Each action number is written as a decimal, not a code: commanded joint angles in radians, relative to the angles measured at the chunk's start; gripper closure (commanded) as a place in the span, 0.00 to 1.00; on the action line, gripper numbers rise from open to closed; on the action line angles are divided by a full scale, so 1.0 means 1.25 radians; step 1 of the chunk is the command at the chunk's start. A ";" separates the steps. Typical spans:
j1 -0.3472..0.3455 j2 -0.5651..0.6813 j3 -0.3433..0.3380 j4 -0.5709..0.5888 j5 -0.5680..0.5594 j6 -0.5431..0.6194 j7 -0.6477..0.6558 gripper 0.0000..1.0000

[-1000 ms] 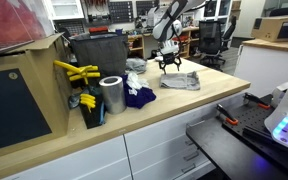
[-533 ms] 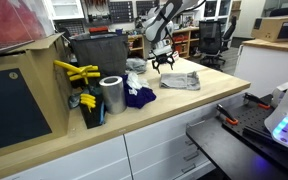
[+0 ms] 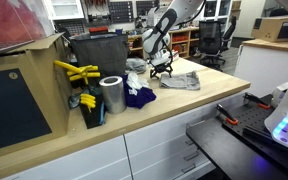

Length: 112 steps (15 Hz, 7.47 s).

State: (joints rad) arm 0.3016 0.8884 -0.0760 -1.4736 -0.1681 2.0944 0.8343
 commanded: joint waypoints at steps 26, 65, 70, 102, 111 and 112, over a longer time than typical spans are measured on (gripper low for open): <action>0.018 -0.076 0.017 -0.004 0.000 -0.025 -0.001 0.97; -0.026 -0.466 -0.034 -0.598 -0.184 0.524 -0.316 0.97; -0.027 -0.514 -0.048 -0.658 -0.257 0.540 -0.299 0.97; -0.023 -0.507 -0.013 -0.597 -0.238 0.502 -0.178 0.00; 0.034 -0.421 -0.124 -0.546 -0.379 0.434 0.230 0.58; 0.031 -0.421 -0.120 -0.545 -0.385 0.417 0.256 0.66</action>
State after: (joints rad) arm 0.3196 0.3540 -0.2088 -2.1797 -0.6072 2.6840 1.0373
